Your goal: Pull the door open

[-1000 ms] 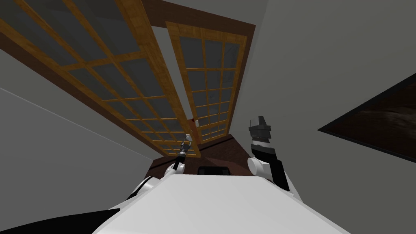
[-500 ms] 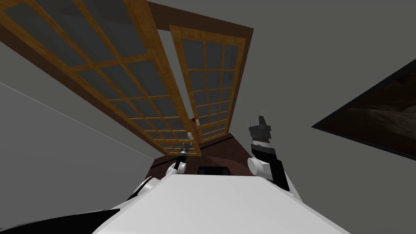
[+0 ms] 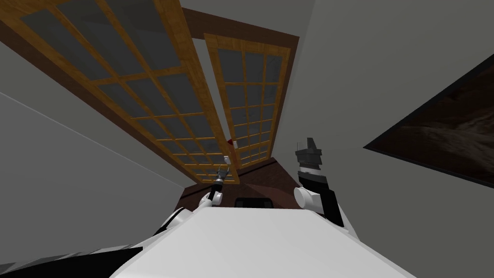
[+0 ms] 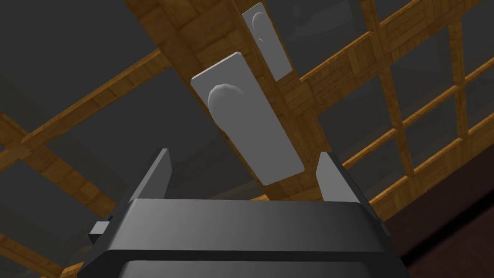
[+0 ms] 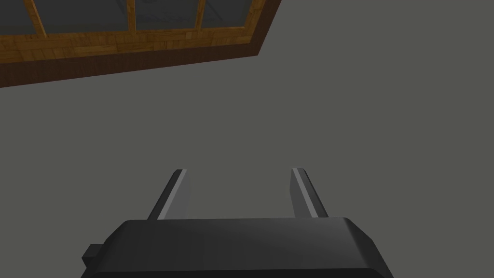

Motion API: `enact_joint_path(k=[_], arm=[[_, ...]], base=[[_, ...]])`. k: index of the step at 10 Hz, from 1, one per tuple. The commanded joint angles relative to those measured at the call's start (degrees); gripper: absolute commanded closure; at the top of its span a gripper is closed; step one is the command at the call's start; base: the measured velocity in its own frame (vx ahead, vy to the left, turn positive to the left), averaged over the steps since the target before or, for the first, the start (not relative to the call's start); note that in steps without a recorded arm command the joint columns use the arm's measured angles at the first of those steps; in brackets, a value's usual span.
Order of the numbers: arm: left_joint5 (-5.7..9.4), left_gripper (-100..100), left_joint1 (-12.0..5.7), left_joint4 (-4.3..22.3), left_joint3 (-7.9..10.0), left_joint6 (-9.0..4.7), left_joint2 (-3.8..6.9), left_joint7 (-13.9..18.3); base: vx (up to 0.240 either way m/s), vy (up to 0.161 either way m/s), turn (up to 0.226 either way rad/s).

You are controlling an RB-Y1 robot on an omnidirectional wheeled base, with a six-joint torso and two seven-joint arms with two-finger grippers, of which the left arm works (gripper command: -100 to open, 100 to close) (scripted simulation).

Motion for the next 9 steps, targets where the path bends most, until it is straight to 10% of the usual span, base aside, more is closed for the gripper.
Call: enact_joint_path(k=[1,9], arm=[[0.43,-100,0.61,-1.5,-0.28,0.74,0.04,1.9],[3.44,-100,0.12,-2.9,-2.70,1.80,-0.76,13.4]], base=[[-0.058,0.036,-0.014],[-0.052,0.033,-0.015]])
